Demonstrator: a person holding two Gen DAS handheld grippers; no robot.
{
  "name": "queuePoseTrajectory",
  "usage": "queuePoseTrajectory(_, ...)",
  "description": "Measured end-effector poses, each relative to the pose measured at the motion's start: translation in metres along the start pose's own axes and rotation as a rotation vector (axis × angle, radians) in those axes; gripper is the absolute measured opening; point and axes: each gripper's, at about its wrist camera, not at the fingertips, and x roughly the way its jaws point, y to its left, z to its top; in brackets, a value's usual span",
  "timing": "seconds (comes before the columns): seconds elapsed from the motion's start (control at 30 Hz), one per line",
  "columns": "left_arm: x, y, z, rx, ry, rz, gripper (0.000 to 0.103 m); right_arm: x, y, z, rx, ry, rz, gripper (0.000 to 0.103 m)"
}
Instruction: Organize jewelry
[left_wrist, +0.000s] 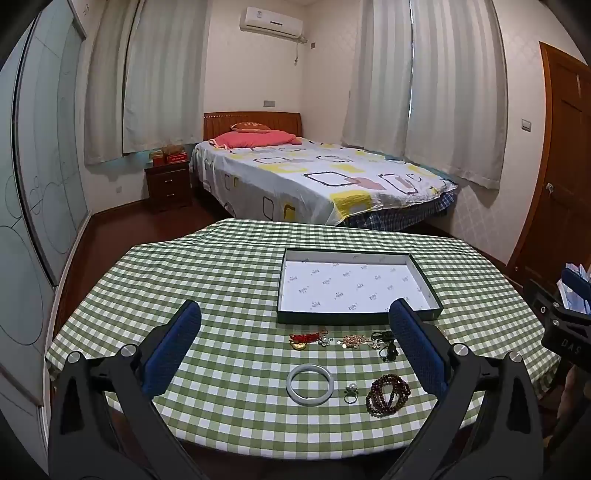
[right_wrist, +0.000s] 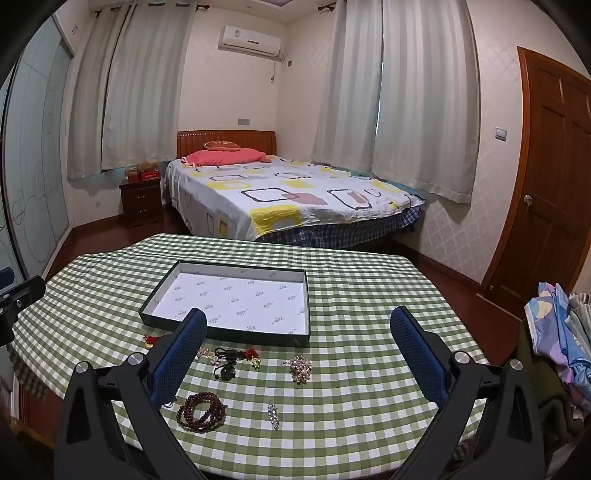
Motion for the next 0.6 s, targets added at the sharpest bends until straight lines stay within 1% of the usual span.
queuePoseTrajectory(0.3,0.0027,-0.007,-0.0016,0.008,-0.002,-0.011,0.099,0.0004,0.0004,0.0,-0.001,-0.001,-0.001,0.097)
queuePoseTrajectory(0.33,-0.0021,-0.0016,-0.0009,-0.005,-0.002,-0.008,0.099,0.0006,0.0005,0.0001,-0.001,0.0,0.0,0.097)
queuePoseTrajectory(0.6,-0.0008,-0.0015,0.0005,-0.008,0.0,-0.011,0.099,0.0013,0.0011,0.0005,-0.002,-0.002,-0.003,0.097)
